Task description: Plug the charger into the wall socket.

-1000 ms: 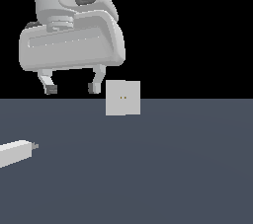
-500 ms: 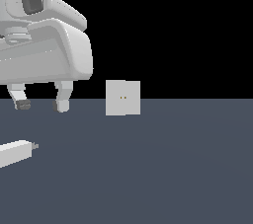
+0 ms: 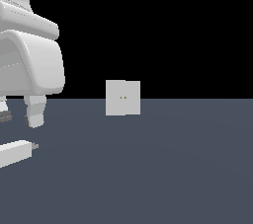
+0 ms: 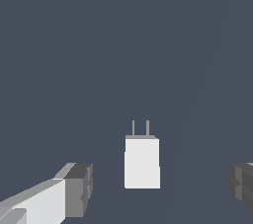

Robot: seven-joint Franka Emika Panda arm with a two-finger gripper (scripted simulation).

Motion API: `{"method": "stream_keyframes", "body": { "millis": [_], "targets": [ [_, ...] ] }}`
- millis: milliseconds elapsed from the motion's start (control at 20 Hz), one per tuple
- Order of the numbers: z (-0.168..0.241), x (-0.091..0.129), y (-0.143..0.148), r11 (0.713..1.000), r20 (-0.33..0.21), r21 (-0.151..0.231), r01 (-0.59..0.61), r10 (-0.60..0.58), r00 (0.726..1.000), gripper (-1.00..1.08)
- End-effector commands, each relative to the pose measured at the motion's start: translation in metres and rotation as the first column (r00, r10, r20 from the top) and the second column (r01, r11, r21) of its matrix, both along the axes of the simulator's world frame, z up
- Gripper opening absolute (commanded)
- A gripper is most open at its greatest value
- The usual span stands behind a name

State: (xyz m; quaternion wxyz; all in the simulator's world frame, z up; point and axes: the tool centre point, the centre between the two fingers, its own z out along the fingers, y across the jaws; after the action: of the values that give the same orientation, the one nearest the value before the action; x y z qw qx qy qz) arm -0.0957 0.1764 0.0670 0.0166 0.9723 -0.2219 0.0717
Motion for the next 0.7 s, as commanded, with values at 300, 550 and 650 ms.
{"method": "stream_keyframes", "body": {
  "millis": [300, 550, 650],
  "targets": [
    [-0.0062, -0.0014, 0.0095, 1.0, 0.007, -0.002, 0.023, -0.023, 1.0, 1.0],
    [-0.005, -0.0006, 0.0075, 1.0, 0.005, -0.002, 0.019, -0.019, 1.0, 1.0],
    [-0.0053, -0.0008, 0.008, 1.0, 0.005, -0.002, 0.019, -0.019, 1.0, 1.0]
  ]
}}
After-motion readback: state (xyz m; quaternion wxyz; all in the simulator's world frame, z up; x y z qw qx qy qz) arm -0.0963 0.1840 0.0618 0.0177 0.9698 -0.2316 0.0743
